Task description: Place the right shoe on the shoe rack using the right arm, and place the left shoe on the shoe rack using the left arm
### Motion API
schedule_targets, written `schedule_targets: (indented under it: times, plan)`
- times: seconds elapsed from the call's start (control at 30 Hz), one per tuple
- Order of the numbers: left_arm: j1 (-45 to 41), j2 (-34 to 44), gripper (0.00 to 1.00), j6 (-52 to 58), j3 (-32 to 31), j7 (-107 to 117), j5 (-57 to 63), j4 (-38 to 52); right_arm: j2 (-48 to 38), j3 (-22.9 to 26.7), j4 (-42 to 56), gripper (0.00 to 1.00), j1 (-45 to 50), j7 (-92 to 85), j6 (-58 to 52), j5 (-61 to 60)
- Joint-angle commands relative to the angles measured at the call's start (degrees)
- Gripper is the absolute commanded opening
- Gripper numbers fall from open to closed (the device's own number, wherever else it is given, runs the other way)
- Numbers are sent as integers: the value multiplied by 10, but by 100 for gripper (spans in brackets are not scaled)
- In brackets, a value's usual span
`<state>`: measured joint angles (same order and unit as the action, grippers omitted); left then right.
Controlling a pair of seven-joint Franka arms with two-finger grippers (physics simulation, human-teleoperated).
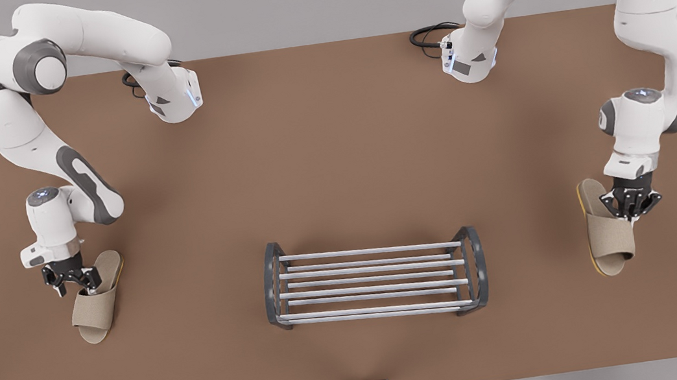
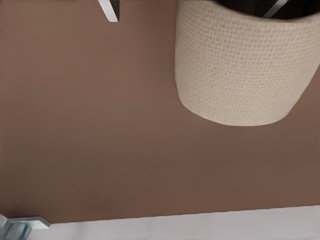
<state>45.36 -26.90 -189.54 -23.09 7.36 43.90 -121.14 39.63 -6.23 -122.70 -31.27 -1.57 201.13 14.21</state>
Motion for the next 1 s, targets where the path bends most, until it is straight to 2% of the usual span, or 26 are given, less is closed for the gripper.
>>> schedule_targets:
  times: [0.0,0.03,0.07,0.1,0.13,0.27,0.3,0.33,0.47,0.53,0.67,0.77,0.87,0.97]
  plan:
    - [1,2,21,112,-20,138,-3,17,0,0,2,100,0,0,0,0]
    - [3,3,21,141,-37,139,-4,30,3,0,1,98,0,0,0,1]
    - [13,3,21,164,-57,140,-4,40,4,0,1,65,-1,0,0,1]
    - [35,2,21,195,-92,140,-7,49,4,0,1,37,-2,0,0,1]
    - [54,2,21,218,-127,141,-26,55,3,0,0,28,-2,0,0,1]
    - [108,11,21,366,-256,182,-27,112,-4,-1,-2,28,-4,1,0,0]
    - [119,11,21,390,-281,184,-27,121,-6,-18,-2,28,-21,1,0,-1]
    - [120,12,21,397,-286,187,-27,124,-5,-33,-3,28,-36,1,-1,-1]
    - [134,12,21,457,-335,207,-28,149,-6,-34,-3,23,-39,1,-1,-1]
    - [149,12,21,572,-432,276,-27,194,-7,-34,-3,21,-40,2,-1,-1]
    - [139,13,21,687,-540,351,-17,228,-20,-55,-3,21,-39,74,-1,-1]
    - [65,32,21,723,-549,407,7,242,-30,-63,4,21,-37,100,-7,-1]
    - [-69,20,21,777,-529,479,72,276,-32,-65,54,21,-34,121,-78,-1]
    - [-270,19,21,813,-393,525,77,357,-36,-88,115,21,-43,148,-180,-6]
